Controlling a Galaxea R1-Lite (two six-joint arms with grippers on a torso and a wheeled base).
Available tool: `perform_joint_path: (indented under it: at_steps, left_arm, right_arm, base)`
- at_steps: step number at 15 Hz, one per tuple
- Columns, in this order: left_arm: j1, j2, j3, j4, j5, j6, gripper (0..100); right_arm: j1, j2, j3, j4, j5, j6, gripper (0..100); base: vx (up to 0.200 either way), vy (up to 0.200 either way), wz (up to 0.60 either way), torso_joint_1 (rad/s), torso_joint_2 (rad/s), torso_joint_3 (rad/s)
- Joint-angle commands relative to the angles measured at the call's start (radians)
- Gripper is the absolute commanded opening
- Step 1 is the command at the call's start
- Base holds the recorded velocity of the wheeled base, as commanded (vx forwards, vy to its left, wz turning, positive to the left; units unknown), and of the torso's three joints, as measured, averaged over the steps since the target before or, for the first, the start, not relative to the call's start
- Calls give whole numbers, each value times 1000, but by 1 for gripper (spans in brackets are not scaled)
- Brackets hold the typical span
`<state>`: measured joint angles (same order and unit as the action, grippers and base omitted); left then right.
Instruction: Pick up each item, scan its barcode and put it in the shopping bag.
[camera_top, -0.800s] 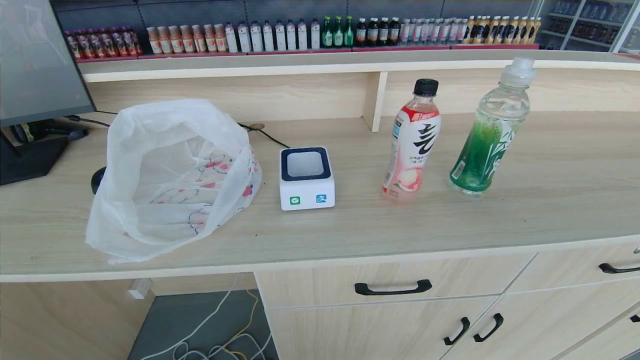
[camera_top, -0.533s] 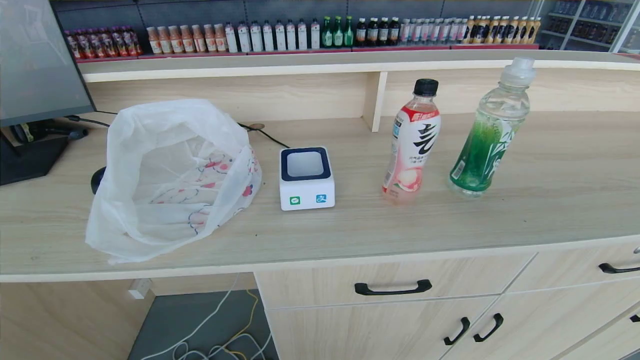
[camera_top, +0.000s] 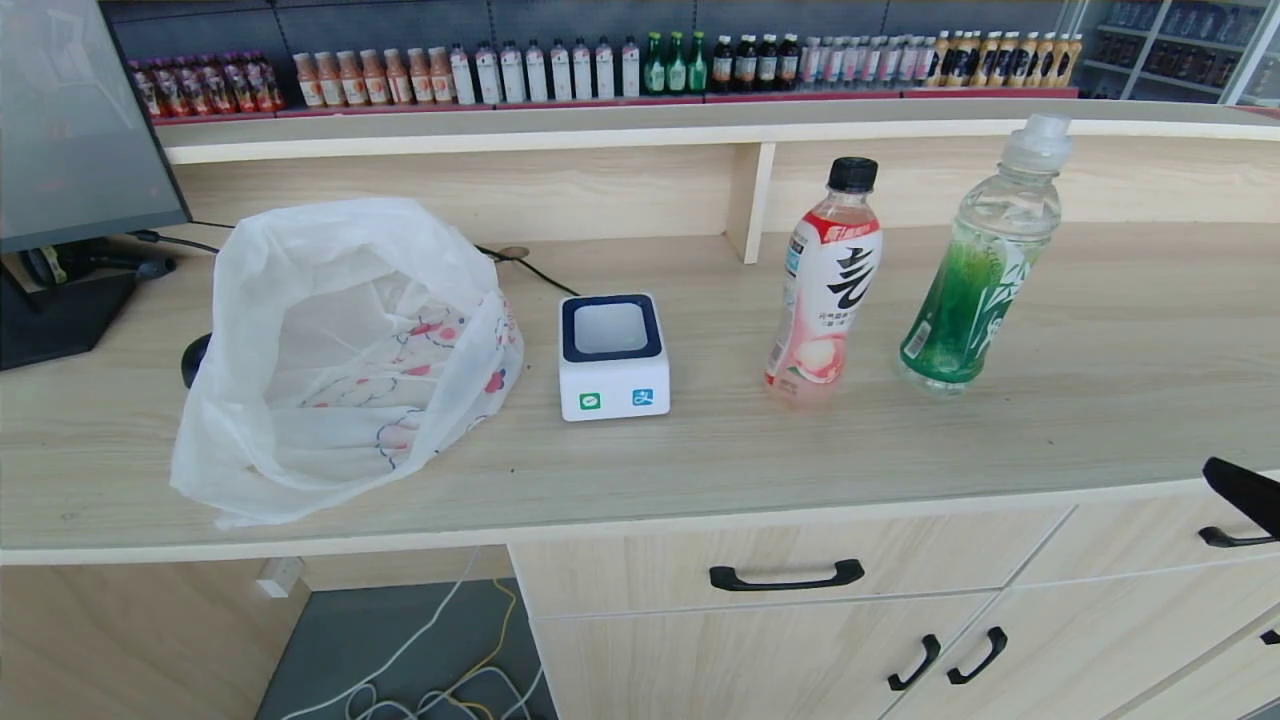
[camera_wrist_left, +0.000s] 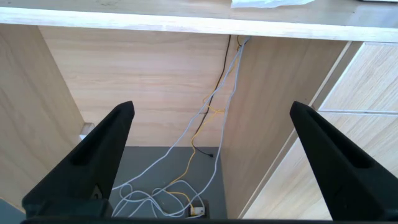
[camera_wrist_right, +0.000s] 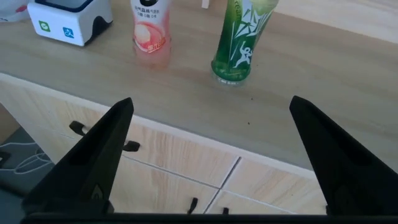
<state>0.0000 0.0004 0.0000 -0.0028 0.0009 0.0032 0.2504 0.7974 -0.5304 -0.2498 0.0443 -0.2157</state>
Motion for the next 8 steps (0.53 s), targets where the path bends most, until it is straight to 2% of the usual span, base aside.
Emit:
perform_joint_path:
  at_steps: [1,6,8]
  left_arm:
    - [0,0,0,0,1,0,100]
    - [0,0,0,0,1,0,100]
    - [0,0,0,0,1,0,100]
  right_arm:
    - [43,78,-6,-25,0,-2,100]
    - [144,197,-11,-115,0,1,100]
    - [150,246,-13,-169,-1,-1,100]
  base:
    - [0,0,0,0,0,0]
    - [0,0,0,0,0,0]
    - [0,0,0,0,0,0]
